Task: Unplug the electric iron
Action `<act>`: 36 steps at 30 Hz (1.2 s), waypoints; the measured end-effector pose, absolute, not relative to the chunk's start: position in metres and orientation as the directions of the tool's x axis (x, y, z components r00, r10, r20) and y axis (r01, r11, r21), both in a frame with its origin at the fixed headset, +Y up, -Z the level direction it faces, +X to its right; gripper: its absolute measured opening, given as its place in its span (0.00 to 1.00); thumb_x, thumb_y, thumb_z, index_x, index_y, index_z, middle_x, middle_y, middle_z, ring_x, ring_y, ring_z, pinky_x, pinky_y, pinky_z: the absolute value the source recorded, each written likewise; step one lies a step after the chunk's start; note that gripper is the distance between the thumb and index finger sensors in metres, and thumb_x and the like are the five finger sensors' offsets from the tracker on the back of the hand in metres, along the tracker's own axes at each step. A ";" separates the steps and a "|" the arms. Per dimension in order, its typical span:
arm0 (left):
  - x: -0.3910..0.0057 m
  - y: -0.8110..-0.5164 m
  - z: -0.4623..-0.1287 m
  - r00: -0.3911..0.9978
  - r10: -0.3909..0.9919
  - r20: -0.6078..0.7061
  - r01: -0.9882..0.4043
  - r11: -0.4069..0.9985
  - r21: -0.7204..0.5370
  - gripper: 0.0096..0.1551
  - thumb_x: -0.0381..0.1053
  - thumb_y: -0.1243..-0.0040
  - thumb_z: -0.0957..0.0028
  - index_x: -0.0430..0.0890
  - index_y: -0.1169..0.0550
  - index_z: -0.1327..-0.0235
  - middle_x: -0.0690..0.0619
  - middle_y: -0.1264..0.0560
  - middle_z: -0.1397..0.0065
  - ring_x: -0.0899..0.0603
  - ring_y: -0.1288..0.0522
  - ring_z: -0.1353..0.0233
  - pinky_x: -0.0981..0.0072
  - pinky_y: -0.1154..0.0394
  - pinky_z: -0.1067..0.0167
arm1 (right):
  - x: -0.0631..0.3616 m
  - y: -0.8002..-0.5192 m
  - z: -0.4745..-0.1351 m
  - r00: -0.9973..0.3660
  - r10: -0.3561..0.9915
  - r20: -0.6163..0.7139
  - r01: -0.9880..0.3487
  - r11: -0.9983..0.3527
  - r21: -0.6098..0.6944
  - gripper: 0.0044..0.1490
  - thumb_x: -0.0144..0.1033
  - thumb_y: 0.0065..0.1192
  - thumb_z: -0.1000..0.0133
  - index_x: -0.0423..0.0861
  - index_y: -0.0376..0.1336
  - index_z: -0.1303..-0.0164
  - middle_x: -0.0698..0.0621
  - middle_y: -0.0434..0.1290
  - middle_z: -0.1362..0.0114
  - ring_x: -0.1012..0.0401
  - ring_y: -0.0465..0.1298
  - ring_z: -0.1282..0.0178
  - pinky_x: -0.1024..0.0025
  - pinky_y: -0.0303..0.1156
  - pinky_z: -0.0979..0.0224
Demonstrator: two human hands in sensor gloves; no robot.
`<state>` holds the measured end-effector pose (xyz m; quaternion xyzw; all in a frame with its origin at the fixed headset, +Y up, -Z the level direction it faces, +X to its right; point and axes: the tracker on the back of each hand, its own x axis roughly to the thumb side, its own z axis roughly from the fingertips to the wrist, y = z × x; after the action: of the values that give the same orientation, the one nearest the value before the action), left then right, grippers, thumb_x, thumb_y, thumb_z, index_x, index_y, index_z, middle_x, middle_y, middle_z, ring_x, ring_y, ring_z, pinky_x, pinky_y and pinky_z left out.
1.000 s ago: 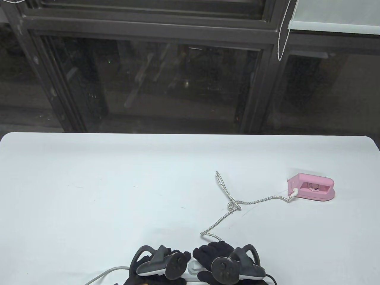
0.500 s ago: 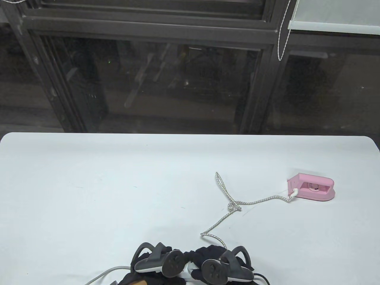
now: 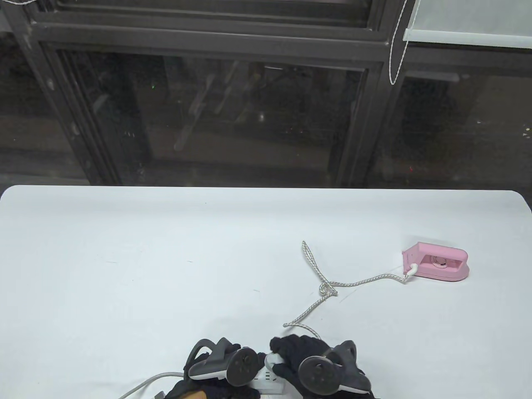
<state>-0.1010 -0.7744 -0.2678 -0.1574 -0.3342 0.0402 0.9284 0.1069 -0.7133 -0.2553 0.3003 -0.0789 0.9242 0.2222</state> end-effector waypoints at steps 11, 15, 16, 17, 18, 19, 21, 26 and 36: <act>-0.102 -0.774 -0.266 0.770 0.158 0.618 0.046 0.953 -0.300 0.50 0.70 0.32 0.63 0.53 0.35 0.29 0.42 0.30 0.33 0.35 0.27 0.40 0.47 0.25 0.46 | 0.107 -0.760 -0.281 -0.856 0.156 0.493 -0.132 -0.988 0.082 0.39 0.51 0.67 0.52 0.56 0.54 0.33 0.53 0.66 0.28 0.56 0.75 0.37 0.51 0.69 0.28; -0.101 -0.774 -0.266 0.766 0.158 0.623 0.049 0.952 -0.302 0.50 0.70 0.32 0.63 0.53 0.35 0.29 0.42 0.30 0.33 0.34 0.27 0.41 0.47 0.25 0.46 | 0.096 -0.775 -0.281 -0.874 0.065 0.482 -0.045 -0.998 0.053 0.38 0.53 0.70 0.54 0.59 0.53 0.38 0.54 0.66 0.28 0.57 0.74 0.36 0.50 0.67 0.26; -0.102 -0.774 -0.266 0.765 0.159 0.624 0.049 0.952 -0.303 0.50 0.70 0.32 0.63 0.53 0.35 0.29 0.42 0.30 0.33 0.34 0.27 0.40 0.46 0.25 0.46 | 0.096 -0.776 -0.279 -0.874 0.042 0.484 -0.025 -0.999 0.041 0.38 0.52 0.71 0.54 0.59 0.53 0.39 0.54 0.66 0.29 0.57 0.74 0.36 0.50 0.67 0.26; -0.101 -0.775 -0.266 0.765 0.158 0.624 0.050 0.952 -0.303 0.50 0.70 0.32 0.63 0.53 0.35 0.29 0.42 0.30 0.33 0.34 0.28 0.40 0.46 0.25 0.45 | 0.096 -0.775 -0.279 -0.874 0.036 0.485 -0.027 -0.999 0.024 0.38 0.52 0.72 0.55 0.59 0.54 0.39 0.55 0.67 0.29 0.57 0.74 0.37 0.50 0.67 0.26; -0.101 -0.774 -0.266 0.764 0.156 0.625 0.053 0.952 -0.302 0.50 0.70 0.32 0.63 0.52 0.35 0.28 0.42 0.30 0.33 0.34 0.28 0.40 0.46 0.25 0.45 | 0.097 -0.774 -0.278 -0.872 0.039 0.488 -0.039 -0.999 0.010 0.38 0.52 0.74 0.56 0.59 0.55 0.41 0.55 0.68 0.30 0.57 0.74 0.37 0.49 0.66 0.25; -0.101 -0.774 -0.266 0.764 0.153 0.627 0.056 0.952 -0.300 0.50 0.70 0.33 0.63 0.52 0.35 0.28 0.42 0.30 0.33 0.34 0.28 0.40 0.46 0.25 0.45 | 0.097 -0.774 -0.279 -0.866 0.057 0.497 -0.050 -0.998 0.026 0.38 0.52 0.74 0.57 0.60 0.55 0.42 0.55 0.67 0.30 0.57 0.74 0.36 0.49 0.66 0.24; -0.101 -0.775 -0.265 0.762 0.150 0.630 0.057 0.953 -0.297 0.50 0.70 0.33 0.62 0.52 0.36 0.28 0.42 0.30 0.33 0.34 0.28 0.40 0.46 0.25 0.45 | 0.099 -0.774 -0.279 -0.861 0.086 0.501 -0.073 -0.996 0.045 0.38 0.52 0.75 0.57 0.60 0.56 0.42 0.54 0.67 0.28 0.56 0.73 0.34 0.48 0.64 0.23; -0.102 -0.775 -0.264 0.762 0.145 0.631 0.068 0.951 -0.301 0.50 0.73 0.40 0.61 0.52 0.37 0.27 0.42 0.32 0.32 0.35 0.29 0.38 0.46 0.26 0.43 | 0.113 -0.757 -0.282 -0.834 0.247 0.493 -0.234 -0.968 0.090 0.30 0.57 0.66 0.53 0.59 0.62 0.44 0.52 0.69 0.27 0.53 0.72 0.32 0.47 0.64 0.23; -0.138 -0.734 -0.276 0.759 0.348 0.550 -0.252 0.936 -0.245 0.59 0.81 0.55 0.62 0.51 0.49 0.21 0.43 0.52 0.16 0.34 0.46 0.18 0.35 0.38 0.29 | 0.148 -0.710 -0.267 -0.780 0.409 0.473 -0.492 -0.868 -0.061 0.42 0.61 0.58 0.50 0.56 0.55 0.26 0.49 0.62 0.20 0.50 0.67 0.25 0.45 0.59 0.20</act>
<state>-0.1384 -0.7341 -0.2755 -0.0783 -0.3077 0.1605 0.9346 0.1477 -0.7096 -0.2675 0.2285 -0.0909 0.9391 0.2401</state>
